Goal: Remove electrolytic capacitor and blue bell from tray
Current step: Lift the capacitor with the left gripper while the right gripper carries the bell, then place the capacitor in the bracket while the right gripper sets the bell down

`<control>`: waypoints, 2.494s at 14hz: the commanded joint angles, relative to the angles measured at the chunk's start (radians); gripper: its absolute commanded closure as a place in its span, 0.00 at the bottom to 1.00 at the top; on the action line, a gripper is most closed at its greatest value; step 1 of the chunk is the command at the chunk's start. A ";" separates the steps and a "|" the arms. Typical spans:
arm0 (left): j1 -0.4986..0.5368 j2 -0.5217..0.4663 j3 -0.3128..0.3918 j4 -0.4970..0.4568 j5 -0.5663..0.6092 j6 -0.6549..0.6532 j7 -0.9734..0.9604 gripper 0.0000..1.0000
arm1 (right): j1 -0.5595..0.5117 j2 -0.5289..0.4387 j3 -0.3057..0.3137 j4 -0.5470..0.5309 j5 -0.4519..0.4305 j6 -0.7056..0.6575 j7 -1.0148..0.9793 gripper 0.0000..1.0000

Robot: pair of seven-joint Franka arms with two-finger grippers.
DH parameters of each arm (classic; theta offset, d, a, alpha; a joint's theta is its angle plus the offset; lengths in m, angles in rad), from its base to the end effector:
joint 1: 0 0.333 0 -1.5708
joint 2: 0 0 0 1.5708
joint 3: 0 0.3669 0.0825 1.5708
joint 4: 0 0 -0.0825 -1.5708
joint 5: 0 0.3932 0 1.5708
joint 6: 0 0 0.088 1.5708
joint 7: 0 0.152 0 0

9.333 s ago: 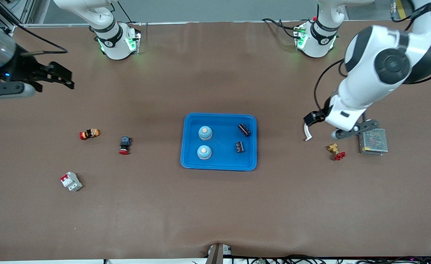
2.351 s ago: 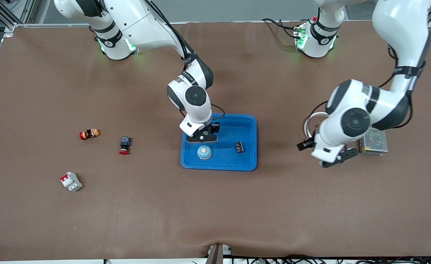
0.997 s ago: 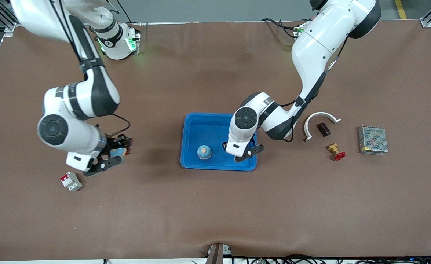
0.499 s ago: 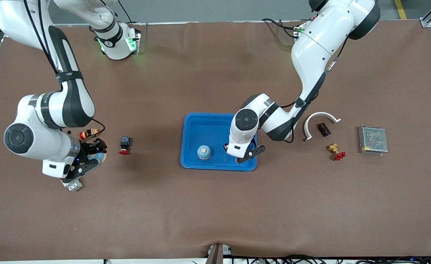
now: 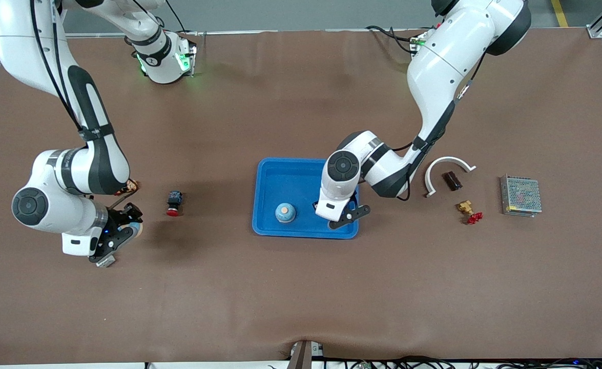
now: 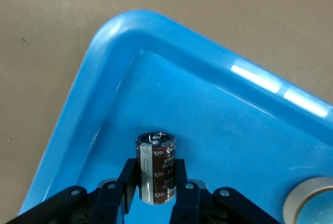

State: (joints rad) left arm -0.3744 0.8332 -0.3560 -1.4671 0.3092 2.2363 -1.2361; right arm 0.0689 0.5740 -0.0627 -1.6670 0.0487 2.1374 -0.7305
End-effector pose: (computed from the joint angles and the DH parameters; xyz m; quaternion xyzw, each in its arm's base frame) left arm 0.6085 -0.4564 0.1874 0.9780 0.2084 -0.0097 0.0036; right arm 0.6997 0.0127 0.2570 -0.9352 -0.3503 0.0468 0.0205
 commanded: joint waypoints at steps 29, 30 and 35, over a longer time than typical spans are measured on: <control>0.499 -0.217 0.002 -0.262 0.002 -0.152 0.507 1.00 | -0.061 0.072 0.024 0.104 0.088 -0.097 -0.042 0.00; 0.500 -0.215 0.002 -0.277 0.005 -0.117 0.507 1.00 | -0.054 0.061 0.024 0.125 0.088 -0.140 0.017 0.00; 0.514 -0.206 0.009 -0.343 0.045 0.011 0.491 1.00 | 0.029 -0.015 0.024 0.168 0.088 -0.238 0.331 0.00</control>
State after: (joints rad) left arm 0.1351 0.6411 -0.3461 -1.7749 0.3162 2.2172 -0.7424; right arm 0.0615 0.5941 -0.0358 -1.4958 0.1277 1.9179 -0.5211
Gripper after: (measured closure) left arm 0.665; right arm 0.000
